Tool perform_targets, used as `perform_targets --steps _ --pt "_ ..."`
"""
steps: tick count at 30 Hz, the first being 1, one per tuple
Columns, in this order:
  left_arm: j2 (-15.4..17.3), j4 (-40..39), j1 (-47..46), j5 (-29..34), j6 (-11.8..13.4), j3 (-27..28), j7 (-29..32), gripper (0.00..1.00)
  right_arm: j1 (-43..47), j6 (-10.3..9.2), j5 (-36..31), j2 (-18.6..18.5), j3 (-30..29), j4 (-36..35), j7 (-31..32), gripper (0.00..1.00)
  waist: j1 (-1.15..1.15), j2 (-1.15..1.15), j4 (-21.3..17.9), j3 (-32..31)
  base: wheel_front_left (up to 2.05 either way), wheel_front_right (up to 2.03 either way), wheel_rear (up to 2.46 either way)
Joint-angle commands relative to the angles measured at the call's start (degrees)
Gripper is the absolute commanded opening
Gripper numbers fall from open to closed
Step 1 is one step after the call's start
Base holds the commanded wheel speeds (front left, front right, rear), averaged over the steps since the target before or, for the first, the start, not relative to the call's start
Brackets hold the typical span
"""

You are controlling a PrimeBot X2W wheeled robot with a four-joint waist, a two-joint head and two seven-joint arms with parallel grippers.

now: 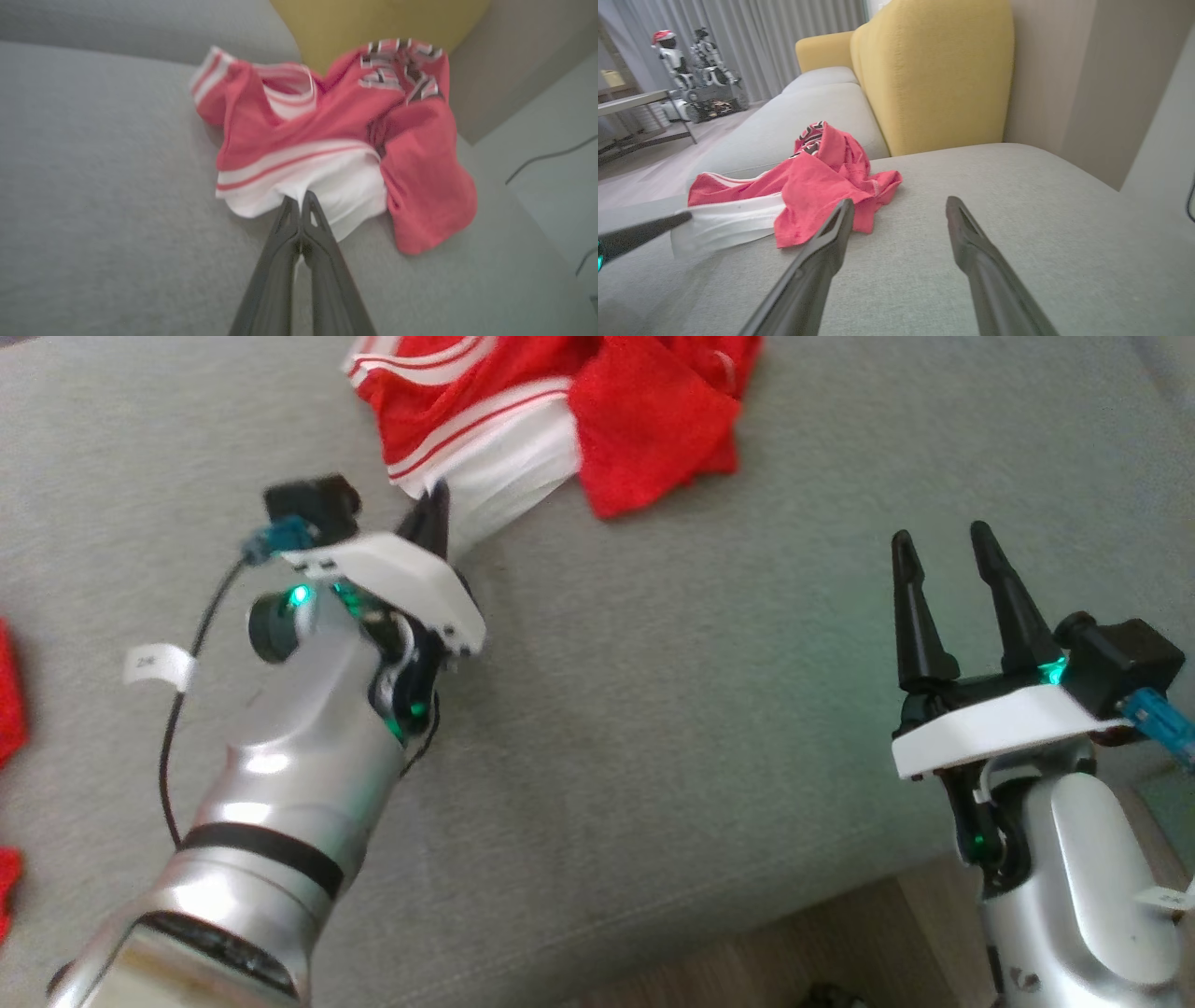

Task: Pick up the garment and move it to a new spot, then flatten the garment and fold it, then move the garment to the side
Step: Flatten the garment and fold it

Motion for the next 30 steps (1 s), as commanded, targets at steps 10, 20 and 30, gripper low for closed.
perform_targets --steps 10,20,30 --pt "5.0 -24.9 10.7 13.4 3.8 20.9 -0.8 0.00 0.1 0.42 -2.1 0.0 -1.1 0.9 2.4 1.00 0.00 0.00 12.8 -6.0 0.00 0.00 0.00" --pt "3.2 -33.0 19.8 21.5 3.0 33.3 -0.8 0.00 1.1 0.42 -3.3 0.0 -1.1 2.1 3.8 1.00 0.00 0.00 16.9 -7.5 0.00 0.00 0.00" --pt "1.0 -21.1 23.9 24.7 -1.9 28.2 -0.8 1.00 2.3 0.42 -3.6 0.0 -1.2 3.7 5.7 1.00 0.00 0.00 17.4 -9.0 0.00 0.00 0.00"
